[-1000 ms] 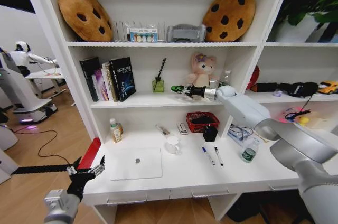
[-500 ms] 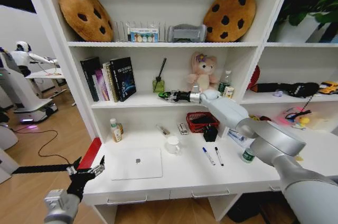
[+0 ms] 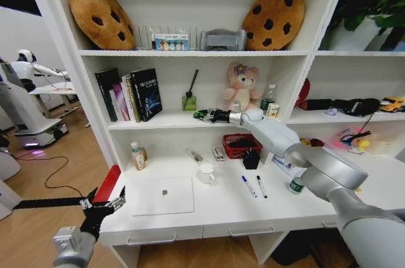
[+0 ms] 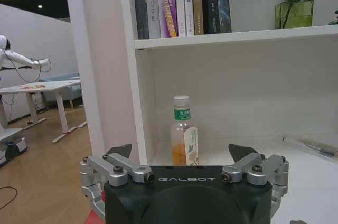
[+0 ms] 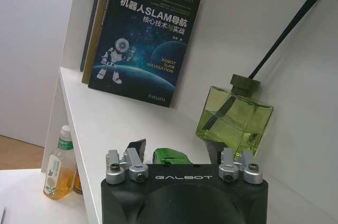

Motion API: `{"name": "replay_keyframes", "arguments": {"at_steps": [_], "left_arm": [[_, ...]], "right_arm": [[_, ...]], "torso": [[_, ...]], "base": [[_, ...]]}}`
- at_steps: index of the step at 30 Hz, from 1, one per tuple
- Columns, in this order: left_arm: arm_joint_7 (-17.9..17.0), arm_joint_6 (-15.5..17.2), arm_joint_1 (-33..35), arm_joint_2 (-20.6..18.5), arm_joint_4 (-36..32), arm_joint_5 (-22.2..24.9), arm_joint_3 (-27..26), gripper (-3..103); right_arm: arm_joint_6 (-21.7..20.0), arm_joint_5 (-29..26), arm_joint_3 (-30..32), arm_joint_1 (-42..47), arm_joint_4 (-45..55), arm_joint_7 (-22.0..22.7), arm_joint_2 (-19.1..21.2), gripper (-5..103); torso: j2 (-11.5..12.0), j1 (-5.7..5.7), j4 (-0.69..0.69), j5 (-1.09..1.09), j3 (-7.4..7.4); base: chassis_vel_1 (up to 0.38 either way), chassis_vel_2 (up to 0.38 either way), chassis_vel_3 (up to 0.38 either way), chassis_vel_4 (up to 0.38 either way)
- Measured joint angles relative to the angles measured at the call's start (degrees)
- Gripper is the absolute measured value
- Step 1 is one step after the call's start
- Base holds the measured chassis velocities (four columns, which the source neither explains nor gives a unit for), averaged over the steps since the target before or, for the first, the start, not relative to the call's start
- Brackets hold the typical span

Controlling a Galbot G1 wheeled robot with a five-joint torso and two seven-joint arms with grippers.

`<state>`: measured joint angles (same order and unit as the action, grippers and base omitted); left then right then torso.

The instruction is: Organize the objects on the table.

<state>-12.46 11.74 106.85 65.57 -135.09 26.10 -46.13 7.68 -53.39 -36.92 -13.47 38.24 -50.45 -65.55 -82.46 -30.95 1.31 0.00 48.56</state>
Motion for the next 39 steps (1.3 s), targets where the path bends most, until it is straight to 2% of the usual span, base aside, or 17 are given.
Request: {"name": "replay_keyframes", "arguments": {"at_steps": [6,10,12,17,20,21,23,24,25,26,28,29,32,34,35,37,39], "left_arm": [[0.0,0.0,0.0,0.0,0.0,0.0,0.0,100],[0.0,0.0,0.0,0.0,0.0,0.0,0.0,100],[0.0,0.0,0.0,0.0,0.0,0.0,0.0,100],[0.0,0.0,0.0,0.0,0.0,0.0,0.0,100],[0.0,0.0,0.0,0.0,0.0,0.0,0.0,100],[0.0,0.0,0.0,0.0,0.0,0.0,0.0,100],[0.0,0.0,0.0,0.0,0.0,0.0,0.0,100],[0.0,0.0,0.0,0.0,0.0,0.0,0.0,100],[0.0,0.0,0.0,0.0,0.0,0.0,0.0,100],[0.0,0.0,0.0,0.0,0.0,0.0,0.0,100],[0.0,0.0,0.0,0.0,0.0,0.0,0.0,100],[0.0,0.0,0.0,0.0,0.0,0.0,0.0,100],[0.0,0.0,0.0,0.0,0.0,0.0,0.0,100],[0.0,0.0,0.0,0.0,0.0,0.0,0.0,100],[0.0,0.0,0.0,0.0,0.0,0.0,0.0,100],[0.0,0.0,0.0,0.0,0.0,0.0,0.0,100],[0.0,0.0,0.0,0.0,0.0,0.0,0.0,100]], "right_arm": [[-1.0,-1.4,2.1,0.2,4.8,2.8,3.1,83],[-3.5,-2.3,5.5,1.0,15.7,12.3,8.3,94],[-8.5,-4.2,8.2,3.1,30.4,28.6,14.4,100],[-13.7,-5.9,14.3,9.6,46.0,40.5,23.4,100],[-18.2,-10.1,24.7,23.2,64.3,58.5,38.1,100],[-18.2,-10.1,24.7,23.2,64.3,58.5,38.1,100],[-18.8,-10.3,37.2,36.8,71.3,63.9,44.3,100],[-18.8,-10.3,37.2,36.8,71.3,63.9,44.3,100],[-18.9,-10.0,44.8,45.2,73.7,65.5,45.8,100],[-18.9,-10.0,44.8,45.2,73.7,65.5,45.8,100],[-19.4,-9.7,62.1,64.4,78.1,68.0,44.0,100],[-19.4,-9.7,62.1,64.4,78.1,68.0,44.0,100],[-19.4,-7.2,76.5,80.8,82.0,67.8,39.1,100],[-18.8,-2.9,87.3,97.2,85.5,66.5,31.1,100],[-18.8,-2.9,87.3,97.2,85.5,66.5,31.1,100],[-17.0,3.0,93.0,110.5,87.9,64.3,20.9,100],[-15.7,6.0,94.3,114.6,88.7,63.2,17.3,100]], "torso": [[0.0,0.0,0.0,0.01,0.01],[0.0,0.0,0.02,0.0,0.0],[0.0,0.0,-0.01,0.0,0.0],[0.0,0.0,-0.04,-0.02,-0.01],[0.0,0.0,0.08,0.05,-0.01],[0.0,0.0,0.08,0.05,-0.01],[0.0,0.02,0.11,-0.01,-0.03],[0.0,0.02,0.11,-0.01,-0.03],[0.0,0.02,0.08,0.03,-0.03],[0.0,0.02,0.08,0.03,-0.03],[0.0,0.02,-0.02,-0.03,-0.02],[0.0,0.02,-0.02,-0.03,-0.02],[0.0,-0.01,-0.05,0.01,0.0],[0.0,-0.01,-0.01,0.02,0.0],[0.0,-0.01,-0.01,0.02,0.0],[0.0,0.01,0.05,0.03,-0.01],[0.0,0.01,0.05,0.0,-0.02]], "base": [[0.0,0.0,0.0,0.0],[0.0,0.0,0.0,0.0],[0.0,0.0,0.0,0.0],[0.0,0.0,0.0,0.0],[0.0,0.0,0.0,0.0],[0.0,0.0,0.0,0.0],[0.0,0.0,0.0,0.0],[0.0,0.0,0.0,0.0],[0.0,0.0,0.0,0.0],[0.0,0.0,0.0,0.0],[0.0,0.0,0.0,0.0],[0.0,0.0,0.0,0.0],[0.0,0.0,0.0,0.0],[0.0,0.0,0.0,0.0],[0.0,0.0,0.0,0.0],[0.0,0.0,0.0,0.0],[0.0,0.0,0.0,0.0]]}}
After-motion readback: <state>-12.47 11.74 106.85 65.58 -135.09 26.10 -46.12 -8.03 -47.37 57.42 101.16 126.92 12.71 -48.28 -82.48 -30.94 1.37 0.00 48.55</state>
